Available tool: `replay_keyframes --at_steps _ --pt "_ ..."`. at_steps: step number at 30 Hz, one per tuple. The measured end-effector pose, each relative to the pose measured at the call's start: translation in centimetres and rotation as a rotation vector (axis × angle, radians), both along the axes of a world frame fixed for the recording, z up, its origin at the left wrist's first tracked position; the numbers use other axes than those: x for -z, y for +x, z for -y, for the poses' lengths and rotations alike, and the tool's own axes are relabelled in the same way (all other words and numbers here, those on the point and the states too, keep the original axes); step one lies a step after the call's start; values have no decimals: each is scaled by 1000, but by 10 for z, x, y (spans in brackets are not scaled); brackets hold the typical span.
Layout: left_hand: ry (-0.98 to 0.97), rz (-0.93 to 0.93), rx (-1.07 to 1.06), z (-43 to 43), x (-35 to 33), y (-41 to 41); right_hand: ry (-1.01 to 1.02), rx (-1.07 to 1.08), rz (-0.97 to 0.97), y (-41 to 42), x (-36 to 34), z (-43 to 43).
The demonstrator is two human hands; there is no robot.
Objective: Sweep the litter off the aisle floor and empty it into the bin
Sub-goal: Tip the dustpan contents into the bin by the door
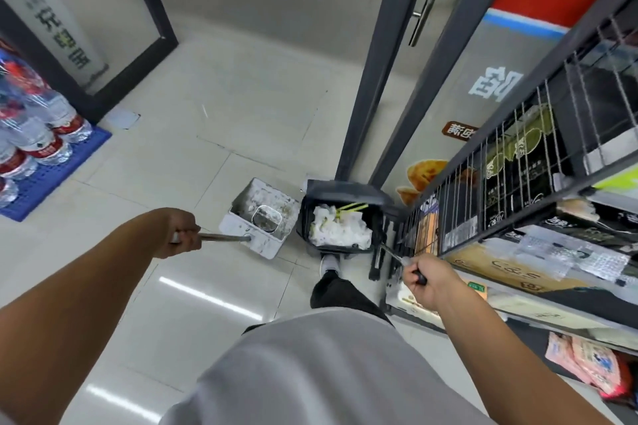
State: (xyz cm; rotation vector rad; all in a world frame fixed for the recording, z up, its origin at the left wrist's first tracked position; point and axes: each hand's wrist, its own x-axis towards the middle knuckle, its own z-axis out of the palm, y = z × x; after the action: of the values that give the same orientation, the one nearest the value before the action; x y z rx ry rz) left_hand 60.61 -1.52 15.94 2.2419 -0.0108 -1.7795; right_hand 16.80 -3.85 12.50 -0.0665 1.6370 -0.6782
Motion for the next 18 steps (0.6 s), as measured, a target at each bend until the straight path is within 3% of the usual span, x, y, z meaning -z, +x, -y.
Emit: replay_keyframes --at_steps 7,18 --pt "11 95 89 11 -37 20 40 -113 -23 0 -1 24" --pt "-35 158 307 -47 -131 17 28 -184 -60 3 -9 -3"
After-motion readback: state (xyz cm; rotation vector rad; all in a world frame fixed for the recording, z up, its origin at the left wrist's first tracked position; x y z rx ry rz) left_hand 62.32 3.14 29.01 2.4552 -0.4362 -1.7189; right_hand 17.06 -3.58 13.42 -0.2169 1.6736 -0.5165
